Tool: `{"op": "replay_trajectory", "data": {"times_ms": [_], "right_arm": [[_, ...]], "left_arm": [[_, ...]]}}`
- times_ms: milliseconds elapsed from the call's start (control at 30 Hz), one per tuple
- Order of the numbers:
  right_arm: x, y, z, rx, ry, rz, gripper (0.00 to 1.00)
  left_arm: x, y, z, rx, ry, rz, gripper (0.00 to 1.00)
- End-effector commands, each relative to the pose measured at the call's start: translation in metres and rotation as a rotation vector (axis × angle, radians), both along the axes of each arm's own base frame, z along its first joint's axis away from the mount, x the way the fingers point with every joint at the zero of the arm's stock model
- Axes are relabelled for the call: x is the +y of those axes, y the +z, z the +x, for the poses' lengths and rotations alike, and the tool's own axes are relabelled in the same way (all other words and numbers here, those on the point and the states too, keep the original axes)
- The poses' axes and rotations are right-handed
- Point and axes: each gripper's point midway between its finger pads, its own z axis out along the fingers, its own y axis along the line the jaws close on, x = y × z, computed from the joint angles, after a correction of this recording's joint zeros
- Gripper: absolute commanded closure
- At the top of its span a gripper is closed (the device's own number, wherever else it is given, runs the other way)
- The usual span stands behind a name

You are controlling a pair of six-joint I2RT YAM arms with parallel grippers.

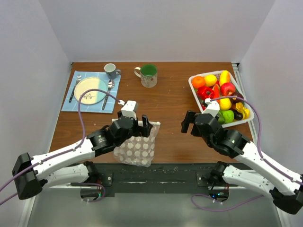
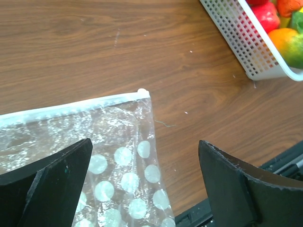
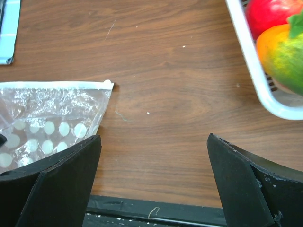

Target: Place the food in the zip-top bag and seal the zipper

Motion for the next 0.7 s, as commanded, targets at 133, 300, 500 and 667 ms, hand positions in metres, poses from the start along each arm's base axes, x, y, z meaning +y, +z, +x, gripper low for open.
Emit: {"op": "replay_trajectory", "data": {"times_ms": [133, 300, 500, 667], "right_arm": [[0.031, -0.011, 0.006, 0.033, 0.091, 0.02, 0.01], [0.044, -0.02, 0.008, 0.044, 0.126, 0.043, 0.01], [0.068, -0.041, 0.01, 0.086, 0.18, 0.082, 0.01], [0.075, -0.058, 0.007, 0.121, 0.194, 0.093, 0.01]], "left_arm": [[0.039, 0.015, 0.011, 0.028, 0.258, 0.008, 0.0], [0.046, 0.005, 0.013, 0.077, 0.348, -0.023, 0.0], [0.065, -0.021, 0.05, 0.231, 0.599, -0.029, 0.09], [0.07, -0.03, 0.08, 0.294, 0.785, -0.01, 0.23]]}}
